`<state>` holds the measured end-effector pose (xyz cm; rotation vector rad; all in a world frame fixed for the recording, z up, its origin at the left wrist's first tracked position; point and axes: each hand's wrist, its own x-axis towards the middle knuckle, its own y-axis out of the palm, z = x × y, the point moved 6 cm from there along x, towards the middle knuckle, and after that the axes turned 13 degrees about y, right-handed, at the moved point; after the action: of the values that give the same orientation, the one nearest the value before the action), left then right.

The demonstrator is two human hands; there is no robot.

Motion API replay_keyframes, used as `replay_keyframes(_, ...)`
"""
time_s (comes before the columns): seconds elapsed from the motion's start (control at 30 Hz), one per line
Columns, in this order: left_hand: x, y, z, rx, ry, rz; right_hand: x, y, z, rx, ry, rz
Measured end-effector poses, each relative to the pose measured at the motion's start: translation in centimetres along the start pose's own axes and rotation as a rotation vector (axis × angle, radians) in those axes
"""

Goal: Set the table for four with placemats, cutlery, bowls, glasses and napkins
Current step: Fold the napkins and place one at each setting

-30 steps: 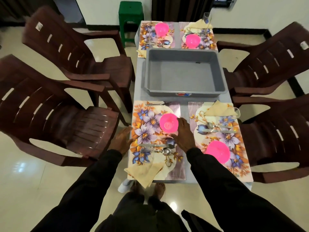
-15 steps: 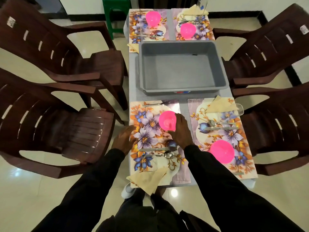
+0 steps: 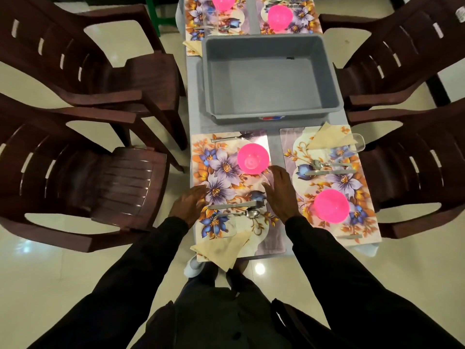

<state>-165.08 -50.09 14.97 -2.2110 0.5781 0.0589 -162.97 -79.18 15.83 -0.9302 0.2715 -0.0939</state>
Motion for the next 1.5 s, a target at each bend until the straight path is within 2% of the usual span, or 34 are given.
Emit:
replay_keyframes(0.13,-0.8,1.2,0.4,0.022,-0.007,0.041,-2.3,0.7,-2.2,-0.152,-0.038,0.071)
replay_keyframes(0.3,-2.1,2.5,0.6,0.034,0.006,0.056,-2.5,2.2,-2.5,-0.143,-0.042,0.197)
replay_keyframes(0.4,-2.8,2.9,0.7,0.039,-0.005,0.049,-2.2,3.4,-2.1,-0.18,-0.109,0.279)
replay_keyframes(0.63,-3.6,2.8,1.8,0.021,-0.077,-0.037,-2.1,4.5,-1.6,-0.305,-0.25,0.256)
replay_keyframes(0.87,-3.4,3.0,1.5,0.008,-0.095,-0.057,-1.3,6.0,-2.1,-0.43,-0.272,0.274)
replay_keyframes(1.1,-3.4,3.1,1.3,0.0,-0.1,-0.068,-1.6,5.3,-1.3,-0.418,-0.27,0.192)
replay_keyframes(1.33,-3.4,3.2,1.3,-0.007,-0.101,-0.067,-1.2,4.9,-1.1,-0.346,-0.24,0.201)
replay_keyframes(1.5,-3.9,3.2,1.2,-0.015,-0.083,-0.092,-3.1,3.5,-1.0,-0.22,-0.228,0.098)
